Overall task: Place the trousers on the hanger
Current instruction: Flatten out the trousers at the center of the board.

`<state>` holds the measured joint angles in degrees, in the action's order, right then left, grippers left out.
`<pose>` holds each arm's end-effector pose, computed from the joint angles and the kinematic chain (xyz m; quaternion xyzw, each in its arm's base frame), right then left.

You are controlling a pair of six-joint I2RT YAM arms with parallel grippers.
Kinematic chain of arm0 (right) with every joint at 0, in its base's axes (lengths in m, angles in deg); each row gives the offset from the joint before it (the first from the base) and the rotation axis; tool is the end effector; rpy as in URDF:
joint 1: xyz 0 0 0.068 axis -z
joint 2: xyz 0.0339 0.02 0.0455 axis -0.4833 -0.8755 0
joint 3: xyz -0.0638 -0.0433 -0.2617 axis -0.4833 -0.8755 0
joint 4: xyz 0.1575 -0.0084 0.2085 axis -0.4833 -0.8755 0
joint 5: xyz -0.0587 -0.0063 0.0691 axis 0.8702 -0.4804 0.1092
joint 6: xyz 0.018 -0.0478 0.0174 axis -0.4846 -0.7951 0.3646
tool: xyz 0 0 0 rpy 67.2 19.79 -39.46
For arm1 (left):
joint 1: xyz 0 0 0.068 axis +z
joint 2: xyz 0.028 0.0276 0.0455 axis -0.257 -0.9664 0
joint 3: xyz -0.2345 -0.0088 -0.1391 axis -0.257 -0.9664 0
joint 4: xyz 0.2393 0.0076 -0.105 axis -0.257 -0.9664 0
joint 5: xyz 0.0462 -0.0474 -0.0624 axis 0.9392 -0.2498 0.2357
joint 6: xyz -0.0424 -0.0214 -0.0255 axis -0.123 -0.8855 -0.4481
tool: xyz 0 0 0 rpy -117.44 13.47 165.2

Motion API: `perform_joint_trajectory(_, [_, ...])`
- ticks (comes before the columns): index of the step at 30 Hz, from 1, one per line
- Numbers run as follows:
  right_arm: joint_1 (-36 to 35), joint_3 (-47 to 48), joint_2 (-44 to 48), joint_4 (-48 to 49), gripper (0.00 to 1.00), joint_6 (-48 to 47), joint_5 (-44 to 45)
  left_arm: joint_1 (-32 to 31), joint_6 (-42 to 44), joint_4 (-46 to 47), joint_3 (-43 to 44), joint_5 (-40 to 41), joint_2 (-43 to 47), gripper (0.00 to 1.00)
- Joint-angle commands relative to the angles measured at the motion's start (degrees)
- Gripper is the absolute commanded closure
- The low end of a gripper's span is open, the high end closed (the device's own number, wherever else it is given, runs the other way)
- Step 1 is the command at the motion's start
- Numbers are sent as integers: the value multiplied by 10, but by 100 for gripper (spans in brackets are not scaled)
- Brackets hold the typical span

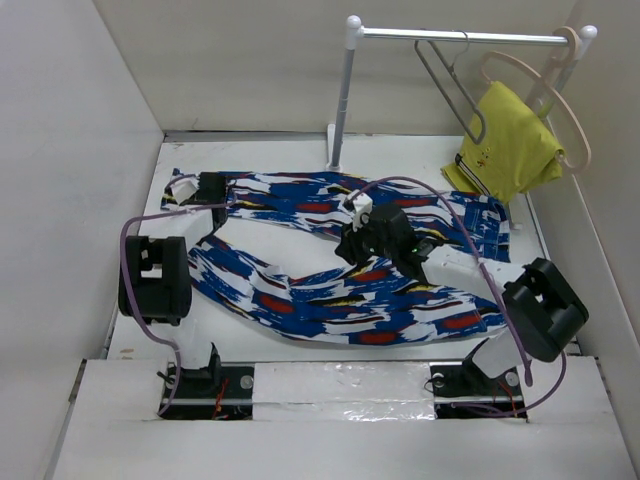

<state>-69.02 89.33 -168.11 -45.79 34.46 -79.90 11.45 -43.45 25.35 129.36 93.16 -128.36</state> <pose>0.2465 0.2169 0.2265 -0.2966 0.8028 0.2800 0.4350 0.3490 -0.0028 0.1946 -0.3962 0.8202 0.0958 0.4014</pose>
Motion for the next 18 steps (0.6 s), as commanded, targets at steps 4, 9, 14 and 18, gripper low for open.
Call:
perform_joint_trajectory(4, [4,23,-37,4,61,-10,-19,12,45,-25,65,24,-46,58])
perform_joint_trajectory(9, [9,37,-62,-15,55,-14,-12,12,58,-28,79,27,-79,59])
perform_joint_trajectory(14, [2,59,-109,-30,54,-20,-19,12,71,-24,83,17,-89,70])
perform_joint_trajectory(18, [-11,78,-140,-44,53,-26,-20,17,75,-26,83,20,-96,84])
